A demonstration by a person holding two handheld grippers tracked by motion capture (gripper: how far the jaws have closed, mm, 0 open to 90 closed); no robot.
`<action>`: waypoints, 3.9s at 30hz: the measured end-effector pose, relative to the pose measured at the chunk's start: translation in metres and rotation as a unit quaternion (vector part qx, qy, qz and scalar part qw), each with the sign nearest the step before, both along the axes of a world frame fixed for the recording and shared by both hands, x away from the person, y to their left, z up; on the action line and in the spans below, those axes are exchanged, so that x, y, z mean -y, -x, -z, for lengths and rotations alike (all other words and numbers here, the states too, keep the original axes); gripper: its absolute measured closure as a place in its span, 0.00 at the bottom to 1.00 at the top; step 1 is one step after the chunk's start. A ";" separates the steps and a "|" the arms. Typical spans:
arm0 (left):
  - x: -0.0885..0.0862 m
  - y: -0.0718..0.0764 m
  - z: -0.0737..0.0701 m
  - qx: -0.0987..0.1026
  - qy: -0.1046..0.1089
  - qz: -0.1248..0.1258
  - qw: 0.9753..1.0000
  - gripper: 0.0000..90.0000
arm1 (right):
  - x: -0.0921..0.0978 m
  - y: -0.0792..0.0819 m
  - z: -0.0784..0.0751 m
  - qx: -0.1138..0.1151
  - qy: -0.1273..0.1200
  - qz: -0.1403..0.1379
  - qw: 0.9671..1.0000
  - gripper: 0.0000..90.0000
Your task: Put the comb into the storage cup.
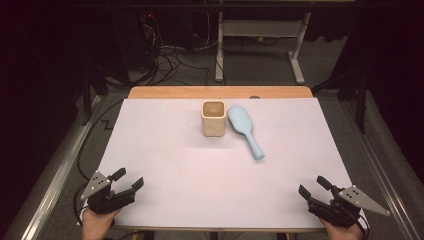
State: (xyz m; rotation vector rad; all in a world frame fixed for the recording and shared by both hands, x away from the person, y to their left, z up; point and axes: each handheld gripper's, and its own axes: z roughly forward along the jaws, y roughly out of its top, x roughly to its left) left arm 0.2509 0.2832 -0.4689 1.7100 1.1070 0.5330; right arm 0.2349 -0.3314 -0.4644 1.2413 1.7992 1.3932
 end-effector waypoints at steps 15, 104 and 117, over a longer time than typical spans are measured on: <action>0.000 0.001 0.000 0.002 0.000 -0.001 1.000 0.26 | 0.000 0.002 -0.001 0.006 -0.007 -0.001 1.000 0.27; 0.000 0.001 0.000 0.001 0.003 0.001 1.000 0.26 | -0.054 -0.045 -0.021 0.008 -0.012 -0.065 0.998 0.23; 0.000 0.001 0.000 0.001 0.004 0.002 1.000 0.26 | -0.066 -0.058 -0.021 0.013 -0.009 -0.094 0.995 0.18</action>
